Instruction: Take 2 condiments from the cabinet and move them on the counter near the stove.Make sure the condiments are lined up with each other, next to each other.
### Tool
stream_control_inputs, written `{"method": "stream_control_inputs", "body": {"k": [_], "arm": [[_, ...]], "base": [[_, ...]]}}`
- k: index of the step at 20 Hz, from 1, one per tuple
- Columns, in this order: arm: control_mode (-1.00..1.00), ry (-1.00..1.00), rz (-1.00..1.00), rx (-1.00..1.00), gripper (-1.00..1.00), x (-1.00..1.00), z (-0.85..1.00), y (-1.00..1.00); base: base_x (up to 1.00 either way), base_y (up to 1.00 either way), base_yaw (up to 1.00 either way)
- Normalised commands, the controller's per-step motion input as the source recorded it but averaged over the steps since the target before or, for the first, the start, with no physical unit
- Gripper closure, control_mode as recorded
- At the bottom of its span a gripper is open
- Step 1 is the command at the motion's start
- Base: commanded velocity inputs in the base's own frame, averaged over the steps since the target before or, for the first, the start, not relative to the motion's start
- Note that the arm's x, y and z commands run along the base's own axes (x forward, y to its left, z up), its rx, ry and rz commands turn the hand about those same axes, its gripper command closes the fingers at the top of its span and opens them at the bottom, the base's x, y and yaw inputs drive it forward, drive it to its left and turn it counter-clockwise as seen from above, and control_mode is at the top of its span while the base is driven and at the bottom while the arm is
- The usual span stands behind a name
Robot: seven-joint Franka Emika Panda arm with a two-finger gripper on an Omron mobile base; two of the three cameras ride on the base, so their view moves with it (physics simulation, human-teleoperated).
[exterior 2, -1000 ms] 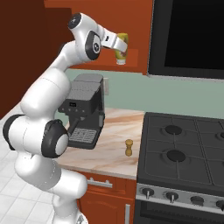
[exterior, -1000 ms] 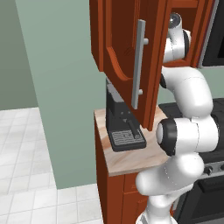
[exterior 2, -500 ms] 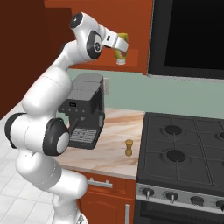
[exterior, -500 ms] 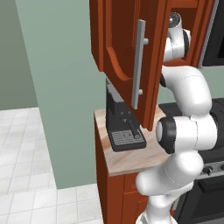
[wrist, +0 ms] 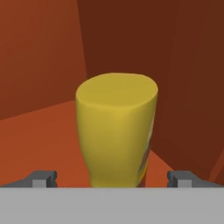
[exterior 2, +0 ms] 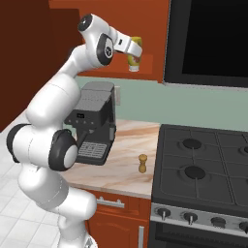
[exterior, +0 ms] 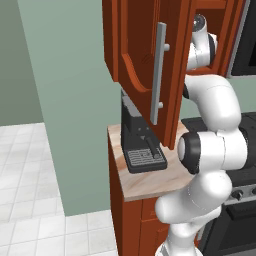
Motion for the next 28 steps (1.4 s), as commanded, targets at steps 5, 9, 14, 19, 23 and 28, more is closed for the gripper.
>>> {"method": "stream_control_inputs", "body": {"k": [5,9,14,19,23,28], "arm": [[-1.00,0.00,0.00,0.00,-1.00,0.03,0.00,0.00],[-1.00,0.00,0.00,0.00,-1.00,0.04,0.00,-0.04],[-1.00,0.00,0.00,0.00,-1.00,0.06,0.00,-0.04],[-1.00,0.00,0.00,0.00,-1.00,0.04,0.00,-0.02],[-1.00,0.00,0.00,0.00,-1.00,0.03,0.00,-0.02],[-1.00,0.00,0.00,0.00,-1.00,0.01,0.00,-0.02]], "base": [[0.00,0.00,0.00],[0.00,0.00,0.00],[0.00,0.00,0.00],[0.00,0.00,0.00],[0.00,0.00,0.00],[0.00,0.00,0.00]]}}
